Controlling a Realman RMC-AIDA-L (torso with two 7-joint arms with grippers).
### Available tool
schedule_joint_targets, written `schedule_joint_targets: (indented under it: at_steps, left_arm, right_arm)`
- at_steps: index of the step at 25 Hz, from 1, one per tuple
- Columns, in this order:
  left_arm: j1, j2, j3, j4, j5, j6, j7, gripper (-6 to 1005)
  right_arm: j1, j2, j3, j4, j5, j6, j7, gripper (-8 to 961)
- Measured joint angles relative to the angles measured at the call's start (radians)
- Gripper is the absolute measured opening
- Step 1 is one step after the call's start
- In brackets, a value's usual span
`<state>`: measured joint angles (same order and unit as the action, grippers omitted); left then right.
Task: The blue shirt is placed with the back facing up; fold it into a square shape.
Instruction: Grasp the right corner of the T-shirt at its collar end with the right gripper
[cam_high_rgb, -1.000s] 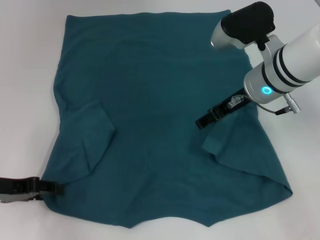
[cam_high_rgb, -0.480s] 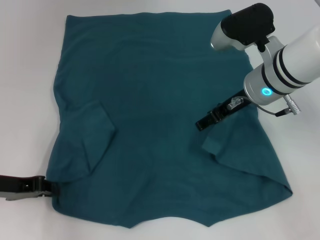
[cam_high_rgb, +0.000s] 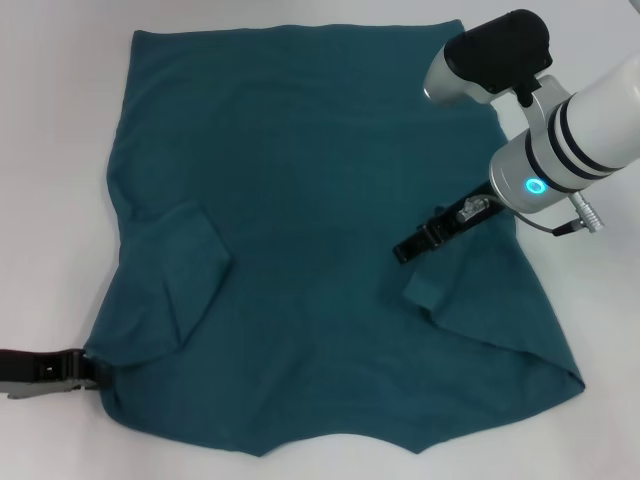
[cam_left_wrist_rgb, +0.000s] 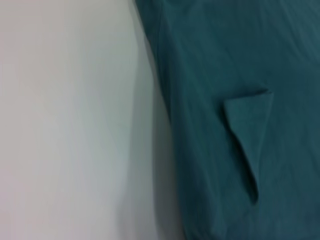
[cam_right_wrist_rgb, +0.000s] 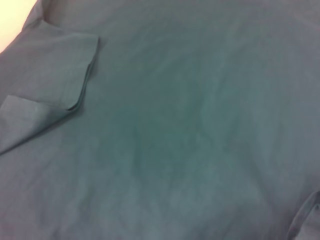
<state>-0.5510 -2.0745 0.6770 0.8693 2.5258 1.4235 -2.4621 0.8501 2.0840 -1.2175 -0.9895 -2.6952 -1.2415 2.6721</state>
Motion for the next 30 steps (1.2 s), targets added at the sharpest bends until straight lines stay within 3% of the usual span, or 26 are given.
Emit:
schedule_joint_targets:
  at_steps: [4, 8, 14, 21, 30]
  left_arm:
    - [-0.001, 0.006, -0.007, 0.011, -0.008, 0.023, 0.009, 17]
    - [-0.003, 0.008, -0.013, 0.02, -0.018, 0.051, 0.024, 17]
    - [-0.008, 0.013, -0.019, 0.02, -0.027, 0.056, 0.041, 16]
    - [-0.029, 0.02, -0.019, 0.014, -0.027, 0.058, 0.05, 16]
    - [-0.041, 0.022, -0.016, 0.008, -0.026, 0.053, 0.052, 17]
  right_arm:
    - [-0.009, -0.007, 0.002, -0.031, -0.03, -0.06, 0.019, 882]
    - [-0.034, -0.006, 0.027, -0.104, -0.12, -0.207, 0.073, 883]
    - [-0.154, 0.01, 0.056, -0.244, -0.17, -0.346, 0.133, 883]
    - [-0.286, 0.011, 0.1, -0.291, -0.162, -0.359, 0.17, 884]
    - [-0.349, 0.013, 0.113, -0.288, -0.114, -0.316, 0.171, 883]
